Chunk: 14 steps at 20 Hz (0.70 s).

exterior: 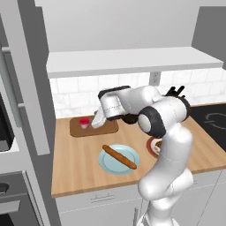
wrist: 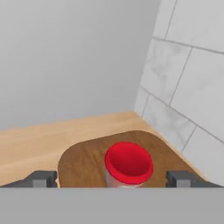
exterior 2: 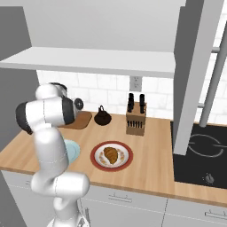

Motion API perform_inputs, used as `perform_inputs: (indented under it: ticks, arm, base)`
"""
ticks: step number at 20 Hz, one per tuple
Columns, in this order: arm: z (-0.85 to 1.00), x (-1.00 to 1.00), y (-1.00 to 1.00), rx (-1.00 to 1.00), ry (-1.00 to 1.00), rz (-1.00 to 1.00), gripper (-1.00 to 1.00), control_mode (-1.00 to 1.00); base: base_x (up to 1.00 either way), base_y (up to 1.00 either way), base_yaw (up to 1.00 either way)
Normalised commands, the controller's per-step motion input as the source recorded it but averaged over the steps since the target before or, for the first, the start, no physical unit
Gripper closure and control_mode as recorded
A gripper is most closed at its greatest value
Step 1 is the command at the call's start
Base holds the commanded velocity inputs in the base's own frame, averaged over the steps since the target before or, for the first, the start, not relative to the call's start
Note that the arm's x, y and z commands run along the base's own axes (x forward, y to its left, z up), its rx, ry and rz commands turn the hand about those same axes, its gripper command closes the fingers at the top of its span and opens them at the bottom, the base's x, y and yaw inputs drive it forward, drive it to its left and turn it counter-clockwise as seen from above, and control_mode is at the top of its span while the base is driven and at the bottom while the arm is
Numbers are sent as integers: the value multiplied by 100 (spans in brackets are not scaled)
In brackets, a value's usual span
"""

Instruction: From the different types of pastries on the counter, select a croissant and place it on the cutting board. Then retrieve a jar of jam from the cabinet and place it alongside the croissant on the cutting board.

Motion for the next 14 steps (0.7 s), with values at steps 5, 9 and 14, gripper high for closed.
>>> perform_inputs:
  ticks: [5, 9, 14]
  arm:
    - [17, -97, -7, 0, 14, -41, -100, -100]
    - [51, -87, -20, 0, 8, -38, -100, -100]
    - [56, -89, -32, 0, 2, -30, -100, -100]
  base:
    - [0, 0, 0]
    - [0, 0, 0]
    - [0, 0, 0]
